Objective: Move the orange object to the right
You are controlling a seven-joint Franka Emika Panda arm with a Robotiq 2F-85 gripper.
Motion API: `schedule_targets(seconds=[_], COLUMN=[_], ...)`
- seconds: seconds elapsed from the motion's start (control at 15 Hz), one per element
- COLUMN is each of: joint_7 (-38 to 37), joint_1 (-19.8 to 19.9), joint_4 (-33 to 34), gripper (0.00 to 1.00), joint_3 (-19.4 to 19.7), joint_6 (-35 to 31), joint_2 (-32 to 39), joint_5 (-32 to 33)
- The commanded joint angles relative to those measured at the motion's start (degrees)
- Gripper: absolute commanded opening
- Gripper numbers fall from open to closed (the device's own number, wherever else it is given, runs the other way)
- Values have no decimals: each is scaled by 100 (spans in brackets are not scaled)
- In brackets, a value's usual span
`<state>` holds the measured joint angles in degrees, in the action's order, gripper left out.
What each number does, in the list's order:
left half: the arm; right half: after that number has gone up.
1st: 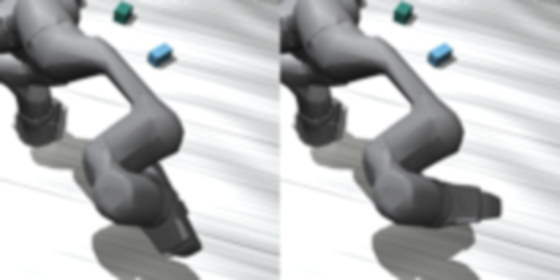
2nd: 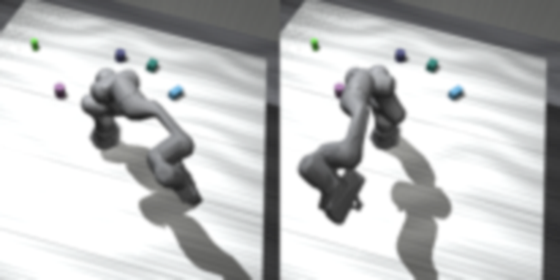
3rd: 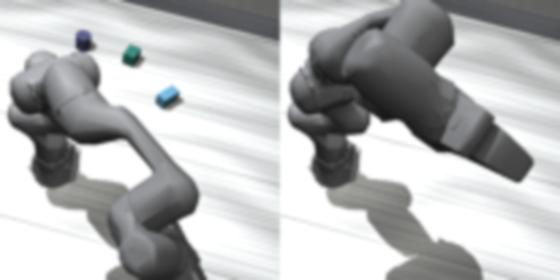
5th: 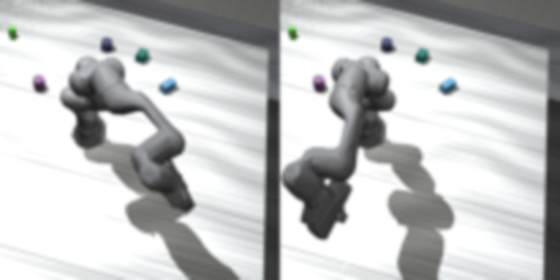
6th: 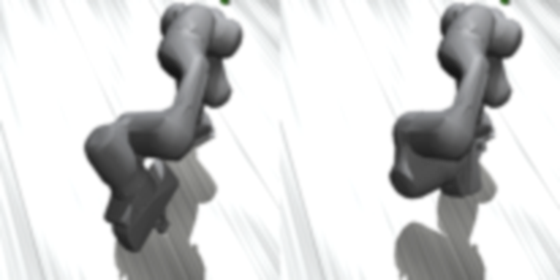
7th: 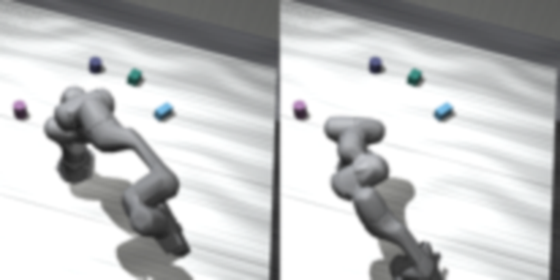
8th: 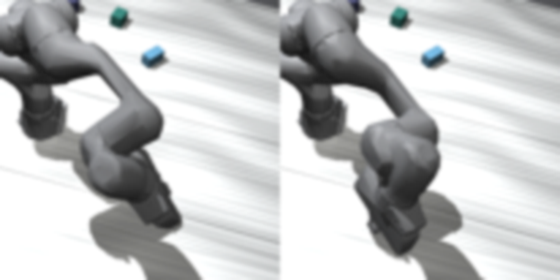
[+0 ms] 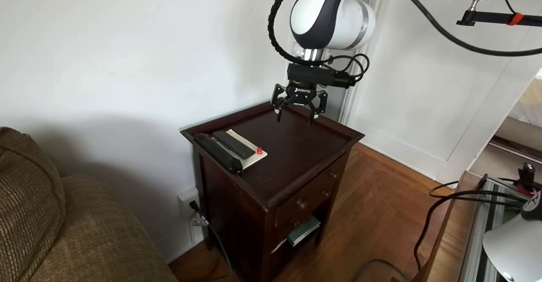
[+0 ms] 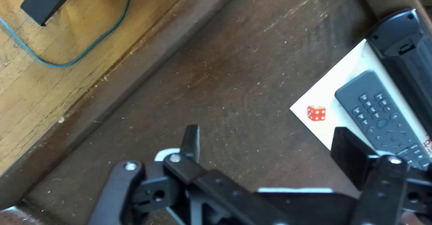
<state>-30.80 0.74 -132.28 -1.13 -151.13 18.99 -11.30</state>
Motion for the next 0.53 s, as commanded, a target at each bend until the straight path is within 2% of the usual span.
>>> schedule_targets(seconds=[0.0, 0.47], joint_7=[-45, 12], joint_1=[-180, -291], joint_4=[714, 1548], gripper=[100, 100], joint_3=[95, 87], joint_6=[37, 117], joint_2=[849, 1724], joint_5=[-297, -487])
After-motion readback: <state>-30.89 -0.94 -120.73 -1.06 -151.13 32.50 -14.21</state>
